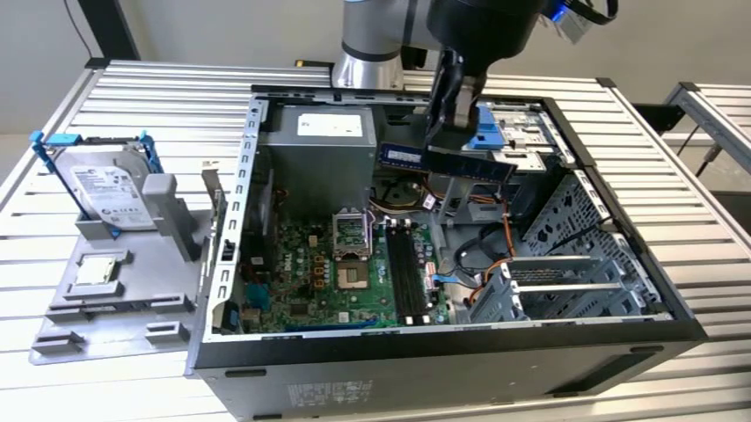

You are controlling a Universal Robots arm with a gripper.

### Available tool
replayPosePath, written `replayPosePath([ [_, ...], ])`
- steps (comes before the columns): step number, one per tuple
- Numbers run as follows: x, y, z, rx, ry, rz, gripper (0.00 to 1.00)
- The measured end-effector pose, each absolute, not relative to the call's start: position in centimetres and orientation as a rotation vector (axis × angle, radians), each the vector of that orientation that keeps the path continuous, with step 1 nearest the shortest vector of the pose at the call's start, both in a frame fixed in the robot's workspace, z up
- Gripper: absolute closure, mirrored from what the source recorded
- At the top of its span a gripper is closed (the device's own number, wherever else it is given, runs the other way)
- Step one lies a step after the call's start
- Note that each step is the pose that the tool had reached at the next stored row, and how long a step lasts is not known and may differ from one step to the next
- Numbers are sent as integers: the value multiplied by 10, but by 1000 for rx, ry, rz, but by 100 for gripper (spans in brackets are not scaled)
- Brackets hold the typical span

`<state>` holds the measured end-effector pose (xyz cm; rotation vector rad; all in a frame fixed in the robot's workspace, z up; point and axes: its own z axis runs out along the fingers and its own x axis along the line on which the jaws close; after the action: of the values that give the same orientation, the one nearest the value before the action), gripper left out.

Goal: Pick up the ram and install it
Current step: 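Insert the ram into the slot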

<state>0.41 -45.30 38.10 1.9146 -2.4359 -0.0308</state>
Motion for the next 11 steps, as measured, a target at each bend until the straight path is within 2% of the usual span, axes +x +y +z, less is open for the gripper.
replayPosePath([
  [11, 4, -453, 381, 1871, -2470, -32, 100],
])
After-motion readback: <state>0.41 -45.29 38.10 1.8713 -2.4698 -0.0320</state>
